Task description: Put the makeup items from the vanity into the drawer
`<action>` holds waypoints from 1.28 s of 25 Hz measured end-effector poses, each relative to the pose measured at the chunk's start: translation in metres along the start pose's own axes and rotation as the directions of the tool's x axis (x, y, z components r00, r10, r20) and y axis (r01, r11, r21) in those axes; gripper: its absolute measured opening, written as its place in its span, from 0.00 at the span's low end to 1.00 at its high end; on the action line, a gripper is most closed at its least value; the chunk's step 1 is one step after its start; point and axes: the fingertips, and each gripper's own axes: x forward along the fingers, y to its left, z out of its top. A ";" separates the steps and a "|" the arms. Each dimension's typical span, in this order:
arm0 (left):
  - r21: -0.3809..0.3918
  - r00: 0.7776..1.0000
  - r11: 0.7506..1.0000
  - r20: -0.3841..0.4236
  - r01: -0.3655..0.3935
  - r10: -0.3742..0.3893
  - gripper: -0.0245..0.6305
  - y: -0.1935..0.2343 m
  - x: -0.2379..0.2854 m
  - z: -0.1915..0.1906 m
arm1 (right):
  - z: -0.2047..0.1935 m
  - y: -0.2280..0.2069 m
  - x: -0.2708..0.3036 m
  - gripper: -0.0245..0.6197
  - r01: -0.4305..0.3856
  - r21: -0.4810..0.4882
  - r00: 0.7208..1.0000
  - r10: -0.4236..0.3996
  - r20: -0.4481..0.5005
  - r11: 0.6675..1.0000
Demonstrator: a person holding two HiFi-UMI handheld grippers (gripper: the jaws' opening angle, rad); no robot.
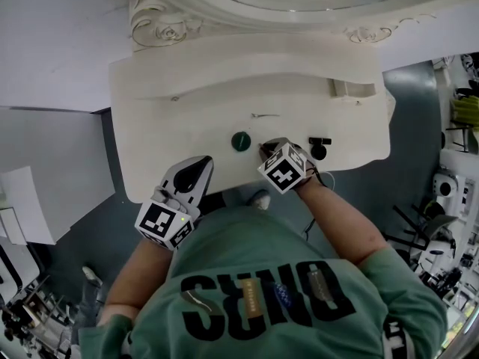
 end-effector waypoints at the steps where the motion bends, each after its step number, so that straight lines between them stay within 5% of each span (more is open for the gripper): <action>1: 0.001 1.000 1.000 -0.001 0.002 -0.002 0.03 -0.001 0.000 0.000 | 0.000 0.000 0.000 0.11 -0.002 0.000 1.000 0.002 0.003 1.000; 8: 0.012 1.000 1.000 -0.002 0.016 -0.016 0.03 -0.006 0.002 0.004 | 0.003 0.000 -0.004 0.11 -0.021 0.014 0.999 0.020 0.041 1.000; 14: 0.039 0.998 0.998 0.012 0.056 -0.057 0.03 -0.020 0.010 0.025 | 0.024 -0.008 -0.047 0.11 -0.014 0.050 0.986 0.005 0.167 0.999; 20: 0.084 0.986 0.983 0.014 0.166 -0.167 0.03 -0.071 0.033 0.063 | 0.026 -0.032 -0.149 0.11 0.004 0.161 0.925 -0.065 0.375 0.987; 24: 0.131 0.959 0.950 -0.006 0.282 -0.284 0.03 -0.127 0.059 0.088 | 0.003 -0.048 -0.242 0.11 -0.030 0.269 0.817 -0.131 0.562 0.963; 32: 0.236 0.833 0.800 -0.103 0.552 -0.544 0.03 -0.276 0.111 0.118 | -0.117 -0.061 -0.424 0.11 -0.045 0.471 0.478 -0.395 0.785 0.881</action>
